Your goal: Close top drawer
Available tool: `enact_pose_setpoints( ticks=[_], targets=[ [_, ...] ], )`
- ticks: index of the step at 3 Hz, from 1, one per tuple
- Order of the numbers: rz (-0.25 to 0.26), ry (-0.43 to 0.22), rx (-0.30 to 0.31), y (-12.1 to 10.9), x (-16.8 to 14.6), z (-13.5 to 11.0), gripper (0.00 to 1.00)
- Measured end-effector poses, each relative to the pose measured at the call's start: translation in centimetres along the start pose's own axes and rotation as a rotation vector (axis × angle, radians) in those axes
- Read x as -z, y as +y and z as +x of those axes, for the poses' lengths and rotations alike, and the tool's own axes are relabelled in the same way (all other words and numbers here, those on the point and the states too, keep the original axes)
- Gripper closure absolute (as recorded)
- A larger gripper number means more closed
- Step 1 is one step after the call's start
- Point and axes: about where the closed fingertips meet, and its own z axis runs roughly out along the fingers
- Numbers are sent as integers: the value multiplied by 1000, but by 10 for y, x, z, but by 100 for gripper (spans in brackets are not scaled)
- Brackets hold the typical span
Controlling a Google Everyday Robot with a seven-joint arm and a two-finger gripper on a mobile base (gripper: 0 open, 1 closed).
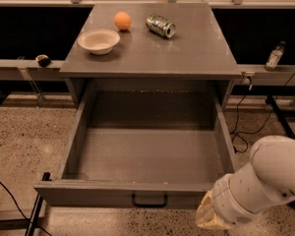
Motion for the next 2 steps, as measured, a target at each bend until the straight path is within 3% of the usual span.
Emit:
enact_pose_setpoints(
  ticks=[1,2],
  targets=[
    [91,30,-36,-36,-18,20,100],
    [91,30,-36,-36,-18,20,100]
  ],
)
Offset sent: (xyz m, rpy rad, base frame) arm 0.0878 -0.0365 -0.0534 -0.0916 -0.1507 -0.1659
